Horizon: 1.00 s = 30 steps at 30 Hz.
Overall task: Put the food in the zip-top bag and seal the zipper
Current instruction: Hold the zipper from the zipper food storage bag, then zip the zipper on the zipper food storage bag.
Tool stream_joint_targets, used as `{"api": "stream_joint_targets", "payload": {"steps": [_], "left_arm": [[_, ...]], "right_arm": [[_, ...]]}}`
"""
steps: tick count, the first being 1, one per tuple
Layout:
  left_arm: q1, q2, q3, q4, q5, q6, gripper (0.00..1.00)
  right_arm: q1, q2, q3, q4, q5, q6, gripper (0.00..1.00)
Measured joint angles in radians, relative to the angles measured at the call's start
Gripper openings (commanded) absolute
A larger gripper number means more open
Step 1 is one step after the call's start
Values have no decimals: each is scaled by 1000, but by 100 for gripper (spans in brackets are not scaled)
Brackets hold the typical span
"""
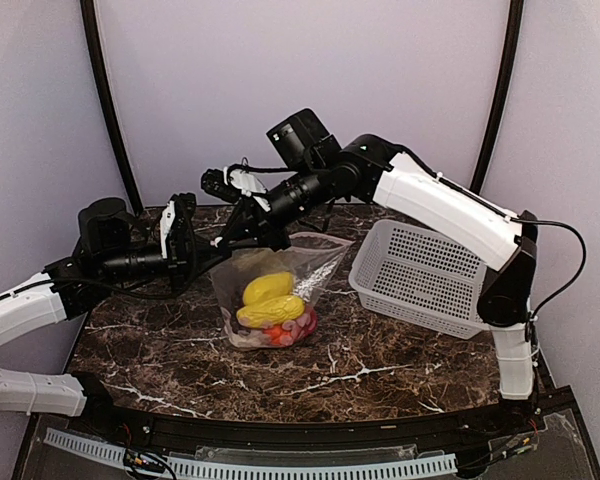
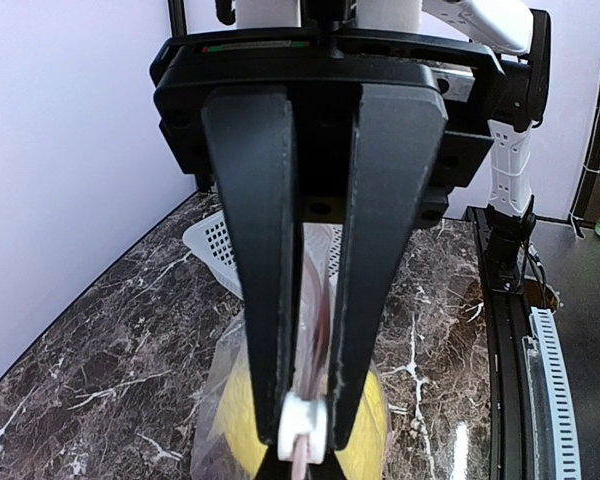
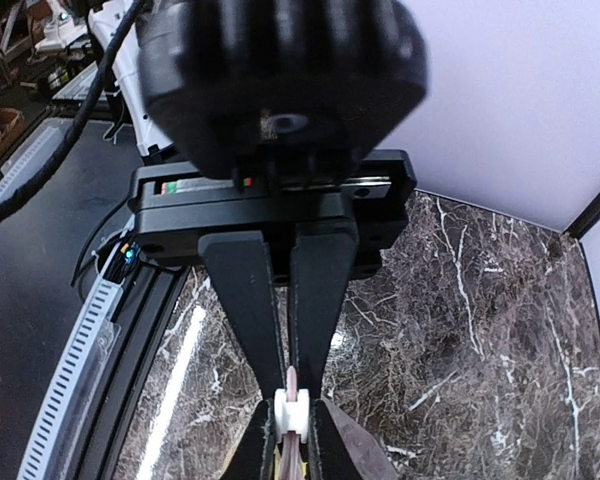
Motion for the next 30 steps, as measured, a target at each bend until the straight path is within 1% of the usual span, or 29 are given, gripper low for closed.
{"api": "stream_joint_targets", "payload": {"steps": [2, 15, 24, 30], "left_arm": [[0, 0, 0, -1, -1, 0, 1], [0, -6, -2, -2, -42, 1, 1], [-8, -4, -20, 6, -74, 6, 1], [-9, -2, -23, 19, -99, 7, 1]], "right_arm": [[0, 0, 0, 0, 2, 2, 0], [-2, -12, -24, 27, 56, -26, 0], [-19, -69, -160, 108, 56, -33, 0], [-62, -134, -264, 116, 59, -50, 0]]}}
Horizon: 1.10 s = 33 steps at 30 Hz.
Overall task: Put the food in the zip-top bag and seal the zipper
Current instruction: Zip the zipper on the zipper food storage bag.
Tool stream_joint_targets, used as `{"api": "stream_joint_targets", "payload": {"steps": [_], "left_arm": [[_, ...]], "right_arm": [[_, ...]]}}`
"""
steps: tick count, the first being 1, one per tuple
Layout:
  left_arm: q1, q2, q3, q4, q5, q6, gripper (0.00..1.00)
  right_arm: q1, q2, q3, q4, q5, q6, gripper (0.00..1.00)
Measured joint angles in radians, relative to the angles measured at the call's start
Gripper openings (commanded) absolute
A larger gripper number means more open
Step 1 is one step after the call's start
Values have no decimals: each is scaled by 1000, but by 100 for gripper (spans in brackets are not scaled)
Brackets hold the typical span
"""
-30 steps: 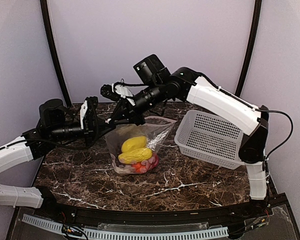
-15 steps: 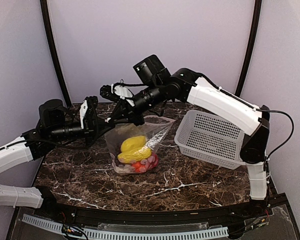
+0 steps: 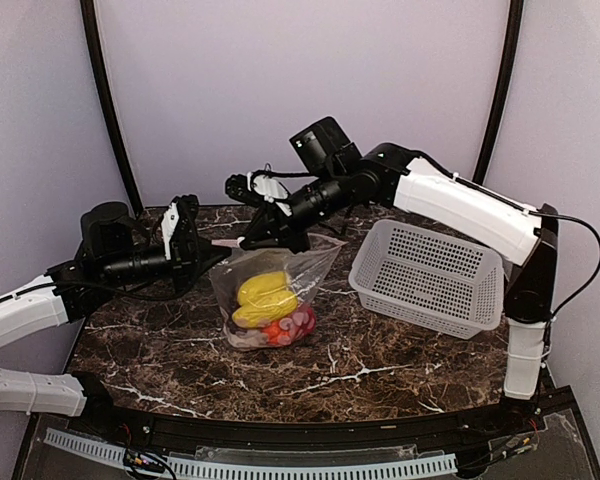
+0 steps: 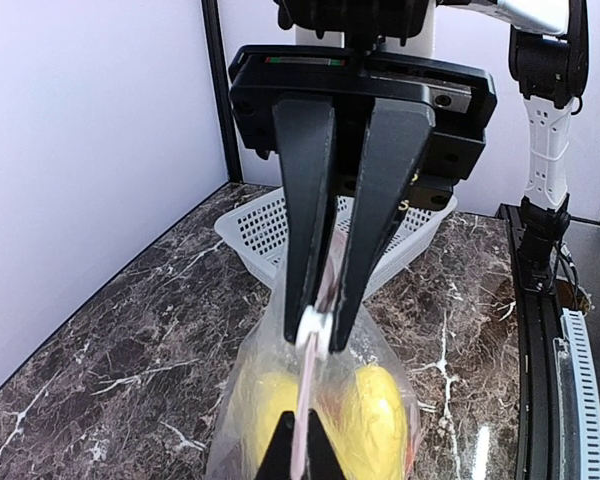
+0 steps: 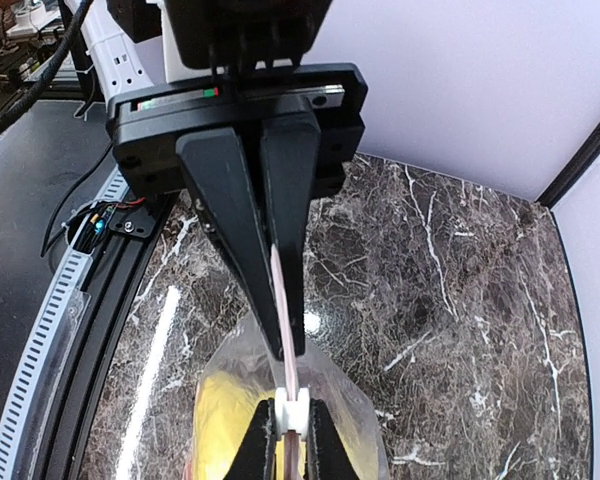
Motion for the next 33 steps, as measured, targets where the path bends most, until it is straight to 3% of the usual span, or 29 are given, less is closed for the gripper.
{"api": "stream_joint_targets", "payload": {"steps": [33], "left_arm": [[-1, -7, 0, 8, -76, 8, 1]], "right_arm": [[-324, -296, -420, -17, -37, -64, 0]]}}
